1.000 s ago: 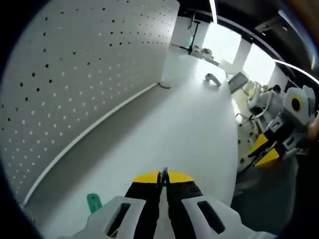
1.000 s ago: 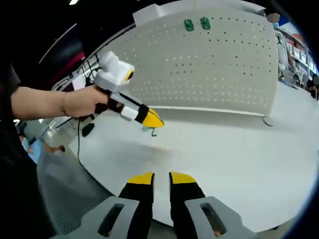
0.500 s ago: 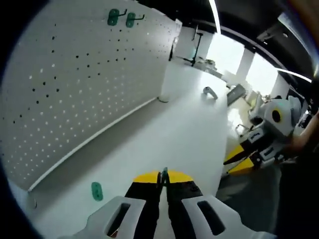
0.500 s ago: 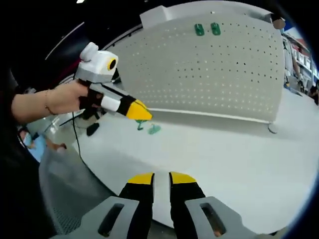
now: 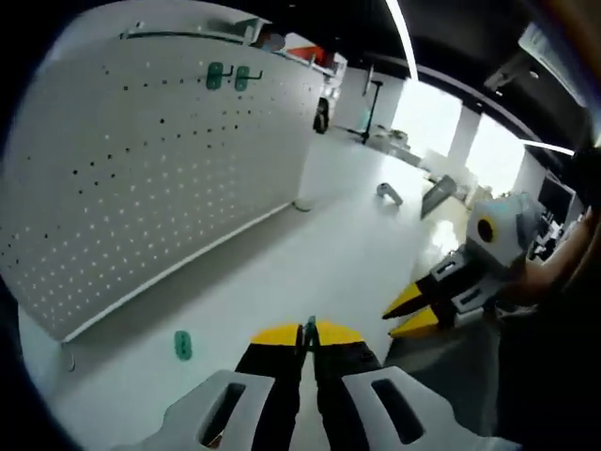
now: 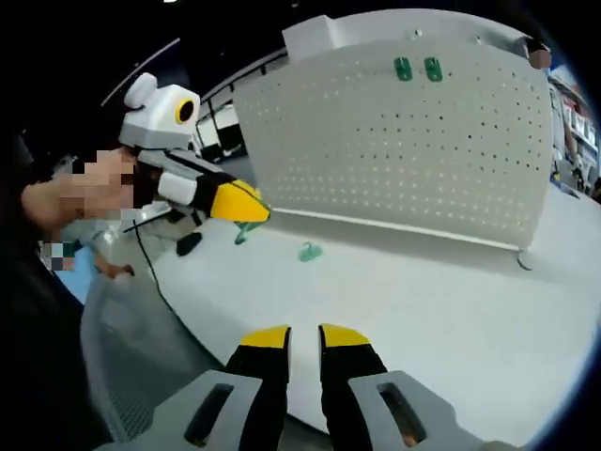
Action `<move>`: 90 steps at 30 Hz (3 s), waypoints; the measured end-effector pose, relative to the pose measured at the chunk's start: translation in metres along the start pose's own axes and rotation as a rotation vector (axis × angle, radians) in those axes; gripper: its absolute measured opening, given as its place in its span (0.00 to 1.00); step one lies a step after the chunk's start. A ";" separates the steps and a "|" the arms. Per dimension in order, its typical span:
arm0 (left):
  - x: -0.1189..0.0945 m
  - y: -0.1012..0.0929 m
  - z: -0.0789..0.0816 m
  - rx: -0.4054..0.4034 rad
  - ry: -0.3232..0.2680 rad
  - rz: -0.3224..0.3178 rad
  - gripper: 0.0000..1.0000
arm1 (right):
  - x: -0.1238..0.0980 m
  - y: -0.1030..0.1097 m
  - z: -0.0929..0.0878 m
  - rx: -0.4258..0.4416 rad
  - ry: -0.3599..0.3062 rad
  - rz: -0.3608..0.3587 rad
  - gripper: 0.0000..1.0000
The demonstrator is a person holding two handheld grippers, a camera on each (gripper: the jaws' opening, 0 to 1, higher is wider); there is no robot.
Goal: Insert the hook assembly into the mounting plate slot until the hook locks in place.
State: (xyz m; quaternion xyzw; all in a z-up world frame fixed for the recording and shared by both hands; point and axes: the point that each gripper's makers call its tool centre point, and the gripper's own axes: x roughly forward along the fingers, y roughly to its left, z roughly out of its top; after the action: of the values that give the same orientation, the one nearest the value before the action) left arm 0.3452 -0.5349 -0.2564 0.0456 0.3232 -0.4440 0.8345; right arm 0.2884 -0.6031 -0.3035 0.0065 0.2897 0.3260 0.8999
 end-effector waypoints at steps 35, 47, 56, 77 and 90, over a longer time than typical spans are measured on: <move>-0.062 -0.005 0.007 -0.197 -0.272 0.134 0.03 | -0.002 0.065 0.078 0.087 -0.173 0.198 0.11; -0.059 -0.003 0.011 -0.244 -0.308 0.145 0.03 | -0.002 0.078 0.097 0.274 -0.245 0.282 0.08; -0.059 -0.013 0.020 -0.263 -0.357 0.120 0.03 | 0.004 0.084 0.105 0.340 -0.265 0.312 0.08; -0.064 -0.015 0.035 -0.319 -0.435 0.096 0.04 | 0.003 0.078 0.114 0.621 -0.316 0.375 0.01; -0.066 -0.013 0.035 -0.172 -0.384 0.140 0.10 | 0.002 0.073 0.120 0.290 -0.303 0.233 0.00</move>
State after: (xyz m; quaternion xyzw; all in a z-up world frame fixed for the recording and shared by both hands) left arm 0.3264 -0.5083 -0.1879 -0.0889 0.1910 -0.3565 0.9102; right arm 0.3107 -0.5233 -0.1897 0.2177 0.1923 0.3779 0.8791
